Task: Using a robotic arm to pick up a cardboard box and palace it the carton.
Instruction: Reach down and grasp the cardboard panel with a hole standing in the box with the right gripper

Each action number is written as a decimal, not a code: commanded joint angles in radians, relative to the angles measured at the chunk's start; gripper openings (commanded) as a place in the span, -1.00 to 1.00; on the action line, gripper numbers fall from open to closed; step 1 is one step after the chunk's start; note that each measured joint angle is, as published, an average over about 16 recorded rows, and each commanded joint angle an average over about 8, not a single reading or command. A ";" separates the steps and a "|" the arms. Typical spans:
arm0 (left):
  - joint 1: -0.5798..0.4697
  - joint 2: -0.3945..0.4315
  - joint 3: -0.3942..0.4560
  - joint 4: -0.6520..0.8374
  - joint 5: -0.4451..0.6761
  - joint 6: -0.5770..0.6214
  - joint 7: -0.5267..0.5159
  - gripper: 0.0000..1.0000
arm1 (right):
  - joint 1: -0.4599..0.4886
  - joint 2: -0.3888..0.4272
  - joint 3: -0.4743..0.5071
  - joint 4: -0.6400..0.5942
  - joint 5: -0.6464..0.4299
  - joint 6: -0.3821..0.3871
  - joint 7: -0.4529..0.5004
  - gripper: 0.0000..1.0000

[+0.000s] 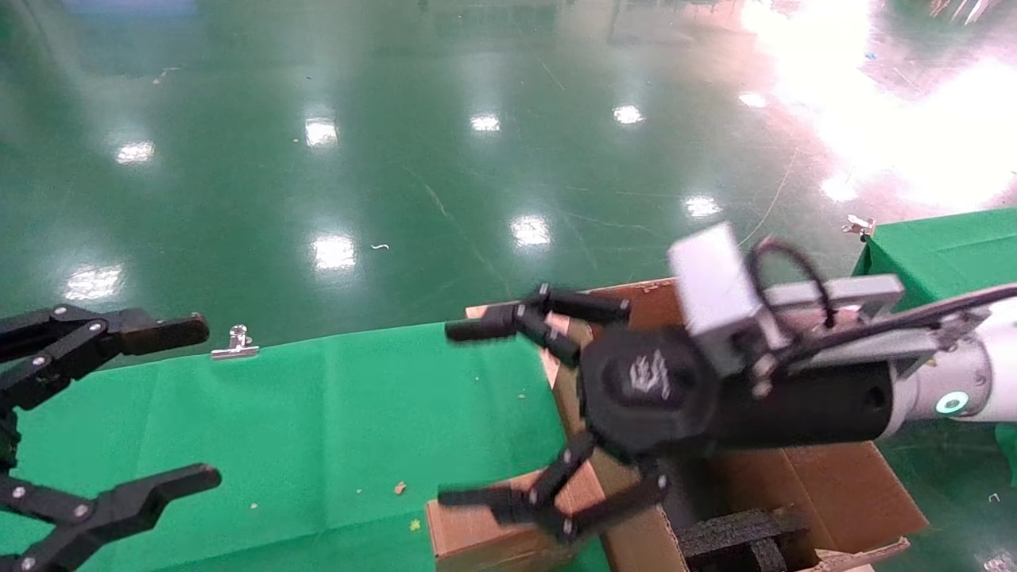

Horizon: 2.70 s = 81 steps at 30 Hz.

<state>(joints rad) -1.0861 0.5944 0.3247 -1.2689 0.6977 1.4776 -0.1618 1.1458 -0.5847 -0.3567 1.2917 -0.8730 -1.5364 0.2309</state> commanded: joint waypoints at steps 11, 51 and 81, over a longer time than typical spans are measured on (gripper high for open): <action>0.000 0.000 0.000 0.000 0.000 0.000 0.000 -1.00 | 0.199 -0.017 -0.233 -0.022 -0.290 -0.052 0.045 1.00; 0.000 0.000 0.001 0.000 0.000 -0.001 0.001 1.00 | 0.605 -0.324 -0.896 -0.324 -0.476 -0.038 -0.203 -0.58; 0.000 -0.001 0.001 0.000 -0.001 -0.001 0.001 1.00 | 0.596 -0.317 -0.879 -0.317 -0.468 -0.038 -0.195 -1.00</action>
<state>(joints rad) -1.0861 0.5939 0.3257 -1.2686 0.6966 1.4770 -0.1611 1.7418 -0.9022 -1.2361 0.9747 -1.3414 -1.5744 0.0362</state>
